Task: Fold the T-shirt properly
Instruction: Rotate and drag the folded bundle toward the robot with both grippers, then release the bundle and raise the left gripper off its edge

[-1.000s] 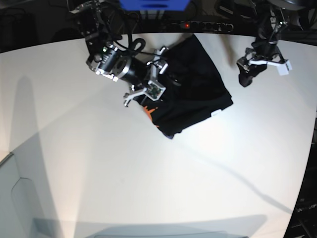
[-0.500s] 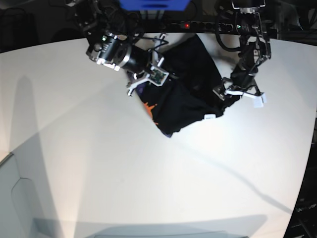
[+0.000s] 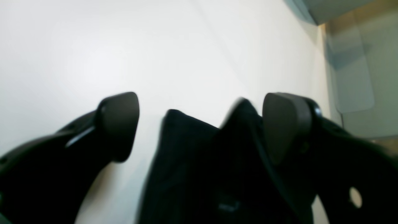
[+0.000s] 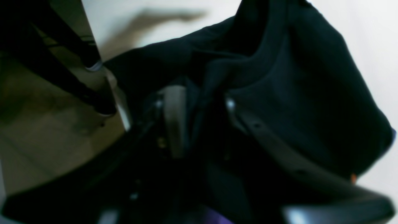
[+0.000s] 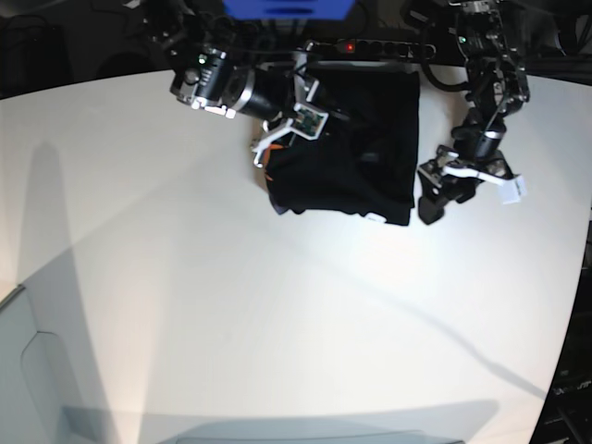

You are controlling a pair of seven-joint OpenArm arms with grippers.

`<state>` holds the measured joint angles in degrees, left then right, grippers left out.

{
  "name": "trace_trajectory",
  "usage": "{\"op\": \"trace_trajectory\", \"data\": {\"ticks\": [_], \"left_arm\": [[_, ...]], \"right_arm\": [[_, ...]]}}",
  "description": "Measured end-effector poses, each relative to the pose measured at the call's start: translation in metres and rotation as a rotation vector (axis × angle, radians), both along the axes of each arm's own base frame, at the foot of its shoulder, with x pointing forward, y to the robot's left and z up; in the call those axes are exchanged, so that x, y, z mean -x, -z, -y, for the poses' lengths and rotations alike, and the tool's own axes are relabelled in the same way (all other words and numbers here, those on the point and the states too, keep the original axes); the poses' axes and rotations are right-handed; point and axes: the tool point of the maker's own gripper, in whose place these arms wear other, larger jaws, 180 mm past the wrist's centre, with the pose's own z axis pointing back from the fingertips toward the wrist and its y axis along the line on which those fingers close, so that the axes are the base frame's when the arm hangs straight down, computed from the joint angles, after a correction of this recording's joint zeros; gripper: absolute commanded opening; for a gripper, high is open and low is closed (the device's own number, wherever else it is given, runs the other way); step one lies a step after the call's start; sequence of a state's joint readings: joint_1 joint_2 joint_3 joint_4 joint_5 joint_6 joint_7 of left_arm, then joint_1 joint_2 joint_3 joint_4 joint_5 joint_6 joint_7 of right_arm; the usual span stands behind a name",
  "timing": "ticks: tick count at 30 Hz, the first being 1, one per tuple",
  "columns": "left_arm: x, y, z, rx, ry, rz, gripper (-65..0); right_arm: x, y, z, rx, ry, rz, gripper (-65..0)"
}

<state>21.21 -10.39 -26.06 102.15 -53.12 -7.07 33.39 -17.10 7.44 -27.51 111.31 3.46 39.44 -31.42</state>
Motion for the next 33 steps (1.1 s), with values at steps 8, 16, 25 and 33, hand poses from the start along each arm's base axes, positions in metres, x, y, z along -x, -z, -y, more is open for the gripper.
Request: {"op": "trace_trajectory", "data": {"ticks": [8, 16, 25, 33], "left_arm": [[0.047, -0.027, -0.008, -0.098, 0.005, -0.003, -4.7], [0.061, -0.004, 0.062, -0.013, 0.188, -0.072, -4.7], [0.075, 0.015, 0.117, -0.045, 0.359, -0.126, -4.7], [0.072, 0.021, 0.132, -0.18, 0.443, -0.118, -4.4]], "right_arm": [[-0.021, -0.014, 0.022, -0.006, 0.087, 0.048, -32.0], [-0.049, -0.011, 0.064, 0.037, 0.226, 0.069, -32.0], [-0.066, -0.009, 0.099, 0.076, 0.328, 0.085, -32.0], [-0.068, -0.009, 0.103, 0.08, 0.343, 0.084, -32.0]]}}
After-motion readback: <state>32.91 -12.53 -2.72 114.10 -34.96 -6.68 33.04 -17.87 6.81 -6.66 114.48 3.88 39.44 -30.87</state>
